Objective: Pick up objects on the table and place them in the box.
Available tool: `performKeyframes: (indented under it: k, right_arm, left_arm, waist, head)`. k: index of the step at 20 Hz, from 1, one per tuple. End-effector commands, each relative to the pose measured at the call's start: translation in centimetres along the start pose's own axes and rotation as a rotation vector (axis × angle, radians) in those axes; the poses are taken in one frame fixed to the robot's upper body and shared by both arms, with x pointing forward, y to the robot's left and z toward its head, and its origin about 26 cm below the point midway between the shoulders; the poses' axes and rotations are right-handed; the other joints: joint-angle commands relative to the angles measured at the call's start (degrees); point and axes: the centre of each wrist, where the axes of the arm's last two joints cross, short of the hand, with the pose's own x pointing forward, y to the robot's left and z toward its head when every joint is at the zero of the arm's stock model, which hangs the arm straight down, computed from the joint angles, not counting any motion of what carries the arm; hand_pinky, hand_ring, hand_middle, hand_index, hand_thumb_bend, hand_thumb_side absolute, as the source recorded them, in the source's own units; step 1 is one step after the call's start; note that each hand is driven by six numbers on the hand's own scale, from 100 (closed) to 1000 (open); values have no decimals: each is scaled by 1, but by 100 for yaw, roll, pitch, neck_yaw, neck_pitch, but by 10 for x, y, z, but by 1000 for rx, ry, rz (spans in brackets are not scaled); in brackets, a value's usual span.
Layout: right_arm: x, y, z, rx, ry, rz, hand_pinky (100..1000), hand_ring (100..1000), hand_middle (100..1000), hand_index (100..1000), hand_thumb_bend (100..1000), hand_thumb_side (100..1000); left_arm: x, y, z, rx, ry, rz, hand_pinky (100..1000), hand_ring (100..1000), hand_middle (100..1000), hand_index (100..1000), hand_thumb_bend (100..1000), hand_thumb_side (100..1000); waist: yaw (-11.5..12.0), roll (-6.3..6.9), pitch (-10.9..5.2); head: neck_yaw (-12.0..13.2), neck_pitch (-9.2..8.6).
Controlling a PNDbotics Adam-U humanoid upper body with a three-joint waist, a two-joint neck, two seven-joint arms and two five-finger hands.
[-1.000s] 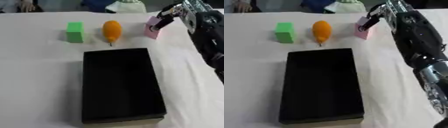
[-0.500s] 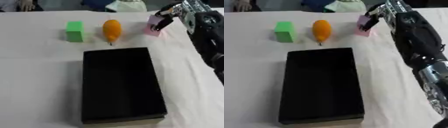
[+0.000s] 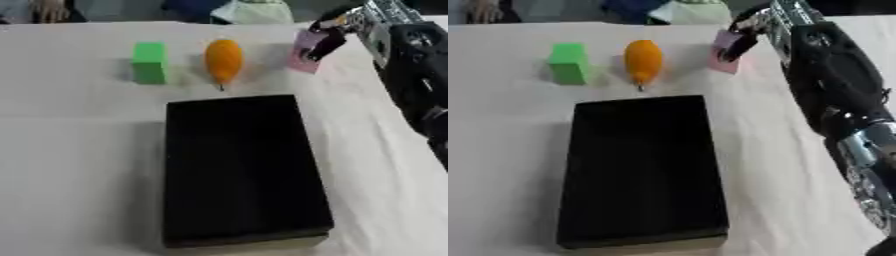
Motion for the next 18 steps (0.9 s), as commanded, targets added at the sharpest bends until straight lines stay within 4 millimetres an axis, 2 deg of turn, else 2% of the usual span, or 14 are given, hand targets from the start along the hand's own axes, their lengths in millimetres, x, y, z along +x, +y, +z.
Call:
performKeyframes:
  k: [1,18]
  right_arm:
    - [-6,-25,17,-76,6,5,901,885,791,859,100,761]
    - [-11,-49,47,-143,-86,94,897,875,776,842,100,759]
  left_arm:
    - [4,6,-6,3,-28,-13,770,801,852,891,163,981]
    - [4,7,-6,0,-30,-14,770,800,853,891,164,975]
  waist:
    - [-8,14,-176]
    - [-64,-9,-283]
  head:
    - [7,24]
    - [44,75]
